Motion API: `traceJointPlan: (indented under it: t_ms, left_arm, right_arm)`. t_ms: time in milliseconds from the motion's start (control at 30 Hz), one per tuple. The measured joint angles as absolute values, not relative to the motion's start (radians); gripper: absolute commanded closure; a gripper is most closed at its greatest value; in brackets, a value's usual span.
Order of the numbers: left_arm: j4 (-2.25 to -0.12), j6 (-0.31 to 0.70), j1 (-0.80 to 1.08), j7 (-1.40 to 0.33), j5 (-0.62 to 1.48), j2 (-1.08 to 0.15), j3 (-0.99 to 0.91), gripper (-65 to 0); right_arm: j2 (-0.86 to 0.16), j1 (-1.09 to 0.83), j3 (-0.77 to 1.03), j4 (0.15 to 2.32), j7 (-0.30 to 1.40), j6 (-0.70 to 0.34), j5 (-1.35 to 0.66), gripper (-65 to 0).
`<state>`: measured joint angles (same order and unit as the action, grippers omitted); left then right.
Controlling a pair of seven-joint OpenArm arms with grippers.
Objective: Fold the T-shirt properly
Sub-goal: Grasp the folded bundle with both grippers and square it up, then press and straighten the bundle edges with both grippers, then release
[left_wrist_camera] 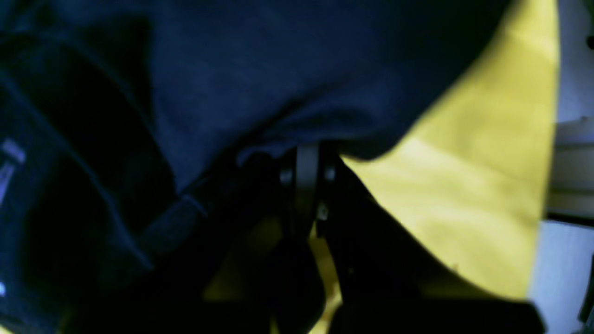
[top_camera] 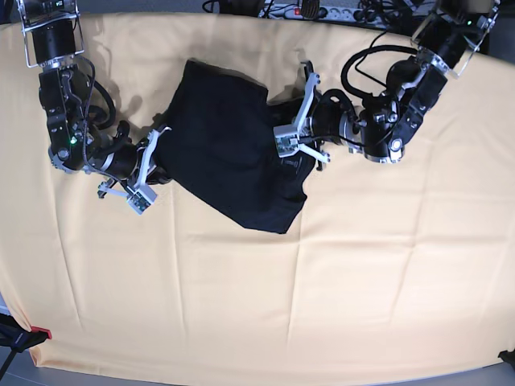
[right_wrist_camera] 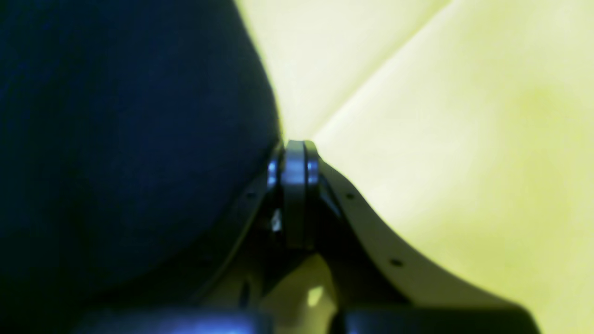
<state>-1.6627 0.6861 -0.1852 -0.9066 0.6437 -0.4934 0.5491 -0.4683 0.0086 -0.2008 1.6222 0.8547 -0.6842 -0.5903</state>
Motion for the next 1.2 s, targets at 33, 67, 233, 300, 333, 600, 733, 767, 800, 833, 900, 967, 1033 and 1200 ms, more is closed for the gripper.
traceJointPlan:
  t_ms: [33, 67, 233, 300, 333, 600, 733, 767, 800, 833, 900, 967, 1033, 1200]
  left_arm:
    - [-1.630, 0.689, -0.202, -0.857, 0.625, -0.492, 0.549, 0.0]
    - [-1.597, 0.690, -0.218, -0.806, 0.606, -0.492, 0.550, 0.0]
    - [-1.414, 0.693, -0.299, -0.519, 0.459, -0.473, 0.548, 0.0]
    - [-1.333, 0.693, -0.327, -0.399, 0.392, -0.456, 0.548, 0.0]
    - [-1.291, 0.693, -0.341, -0.339, 0.361, -0.444, 0.548, 0.0]
    - [-1.079, 0.690, -0.492, -0.324, 0.322, -0.350, 0.544, 0.0]
    - [-1.139, 0.678, -0.546, -0.678, 0.534, -0.391, 0.544, 0.0]
    - [-1.159, 0.673, -0.549, -0.757, 0.605, -0.409, 0.543, 0.0]
    - [-1.178, 0.666, -0.548, -0.823, 0.677, -0.428, 0.539, 0.0]
    - [-1.194, 0.665, -0.546, -0.889, 0.748, -0.447, 0.532, 0.0]
    - [-1.217, 0.667, -0.542, -1.003, 0.882, -0.479, 0.524, 0.0]
    - [-1.232, 0.663, -0.531, -1.087, 1.034, -0.506, 0.503, 0.0]
    - [-1.243, 0.672, -0.521, -1.180, 1.184, -0.533, 0.470, 0.0]
    - [-1.255, 0.691, -0.417, -1.232, 1.275, -0.541, 0.364, 0.0]
  right_arm:
    - [-0.471, -0.012, -0.200, 1.645, 0.869, -0.683, -0.610, 0.0]
    - [-0.472, -0.033, -0.199, 1.669, 0.880, -0.678, -0.622, 0.0]
    - [-0.473, -0.159, -0.202, 1.803, 0.892, -0.652, -0.672, 0.0]
    - [-0.470, -0.215, -0.203, 1.857, 0.896, -0.616, -0.667, 0.0]
    - [-0.464, -0.242, -0.203, 1.880, 0.896, -0.606, -0.659, 0.0]
    - [-0.362, -0.352, -0.202, 1.965, 0.881, -0.506, -0.480, 0.0]
    - [-0.362, -0.355, -0.168, 2.001, 0.884, -0.443, -0.416, 0.0]
    - [-0.363, -0.359, -0.144, 2.017, 0.886, -0.435, -0.413, 0.0]
    - [-0.363, -0.363, -0.118, 2.035, 0.895, -0.421, -0.406, 0.0]
    - [-0.364, -0.363, -0.091, 2.050, 0.887, -0.412, -0.408, 0.0]
    - [-0.365, -0.360, -0.039, 2.086, 0.865, -0.411, -0.461, 0.0]
    - [-0.362, -0.355, 0.001, 2.107, 0.837, -0.466, -0.538, 0.0]
    - [-0.362, -0.355, 0.034, 2.117, 0.839, -0.537, -0.604, 0.0]
    - [-0.363, -0.358, 0.061, 2.117, 0.847, -0.566, -0.638, 0.0]
